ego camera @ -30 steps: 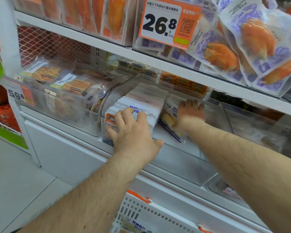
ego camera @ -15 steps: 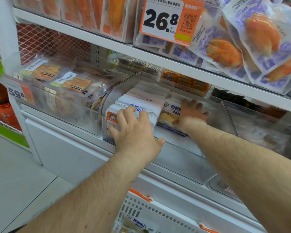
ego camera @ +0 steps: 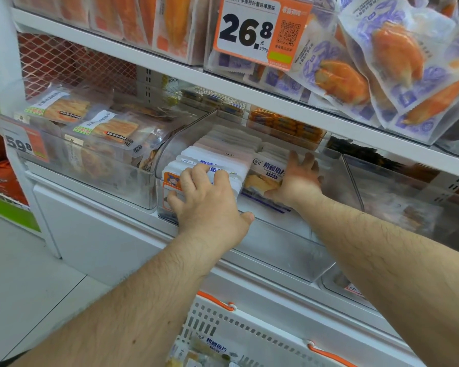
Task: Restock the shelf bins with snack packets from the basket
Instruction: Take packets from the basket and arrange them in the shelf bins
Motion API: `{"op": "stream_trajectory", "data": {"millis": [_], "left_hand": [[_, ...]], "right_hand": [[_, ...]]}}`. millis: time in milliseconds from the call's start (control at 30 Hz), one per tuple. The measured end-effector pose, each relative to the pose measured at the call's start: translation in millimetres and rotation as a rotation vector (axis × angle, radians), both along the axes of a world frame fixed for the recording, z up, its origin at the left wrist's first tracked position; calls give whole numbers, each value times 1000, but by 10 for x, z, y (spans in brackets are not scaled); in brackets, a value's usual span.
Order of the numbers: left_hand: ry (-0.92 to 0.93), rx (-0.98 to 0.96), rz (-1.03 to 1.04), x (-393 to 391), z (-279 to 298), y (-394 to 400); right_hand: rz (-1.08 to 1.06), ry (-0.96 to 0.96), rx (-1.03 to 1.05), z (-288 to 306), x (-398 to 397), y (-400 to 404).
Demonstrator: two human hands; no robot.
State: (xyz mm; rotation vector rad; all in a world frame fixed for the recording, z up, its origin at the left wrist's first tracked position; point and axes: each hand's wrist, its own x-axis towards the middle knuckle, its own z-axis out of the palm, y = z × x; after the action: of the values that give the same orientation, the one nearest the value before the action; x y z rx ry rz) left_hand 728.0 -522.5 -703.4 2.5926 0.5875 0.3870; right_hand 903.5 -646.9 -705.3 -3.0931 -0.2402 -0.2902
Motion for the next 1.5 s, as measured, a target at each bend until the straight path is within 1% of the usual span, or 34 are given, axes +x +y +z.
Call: {"op": "stream_trajectory", "data": {"millis": [100, 167, 233, 300, 367, 400, 467, 533, 600, 667, 733, 833, 900, 1033, 1100, 1167, 1267, 1500], "left_hand": [[9, -2, -2, -9, 16, 2], [-13, 28, -6, -39, 31, -16], [-99, 86, -20, -93, 61, -44], [-221, 123, -76, -160, 108, -80], [-288, 72, -209, -234, 139, -131], [-273, 7, -282, -282, 137, -163], [-135, -94, -398, -376, 62, -229], [58, -87, -498, -451, -93, -293], [253, -24, -590, -506, -255, -341], [410, 5, -669, -560, -392, -373], [511, 28, -738, -613, -520, -400], [630, 57, -796, -675, -713, -432], [698, 82, -825, -702, -830, -455], [795, 131, -881, -691, -1023, -499], [812, 151, -912, -668, -1092, -530], [835, 160, -931, -642, -1139, -562], [872, 152, -941, -606, -1187, -592], [895, 165, -954, -538, -1268, -662]], "right_hand": [[5, -22, 48, 14, -96, -9], [26, -68, 145, 63, -241, -3], [71, -138, 303, 143, -450, -8], [155, -243, 455, 224, -707, -51], [260, -344, 583, 260, -1006, -133], [308, -391, 636, 253, -1152, -180], [386, -495, 721, 188, -1412, -276], [440, -553, 775, 79, -1640, -353], [464, -544, 815, -86, -1816, -430], [421, -423, 875, -293, -1958, -515], [330, -233, 905, -551, -2072, -606], [226, -12, 828, -1033, -2167, -768], [180, 159, 705, -1375, -2179, -880], [161, 668, 254, -2011, -2197, -1096], [186, 838, 79, -2319, -2268, -1199], [204, 918, -26, -2584, -2359, -1289], [217, 1012, -60, -2833, -2468, -1379], [240, 1054, -137, -3147, -2533, -1471]]}}
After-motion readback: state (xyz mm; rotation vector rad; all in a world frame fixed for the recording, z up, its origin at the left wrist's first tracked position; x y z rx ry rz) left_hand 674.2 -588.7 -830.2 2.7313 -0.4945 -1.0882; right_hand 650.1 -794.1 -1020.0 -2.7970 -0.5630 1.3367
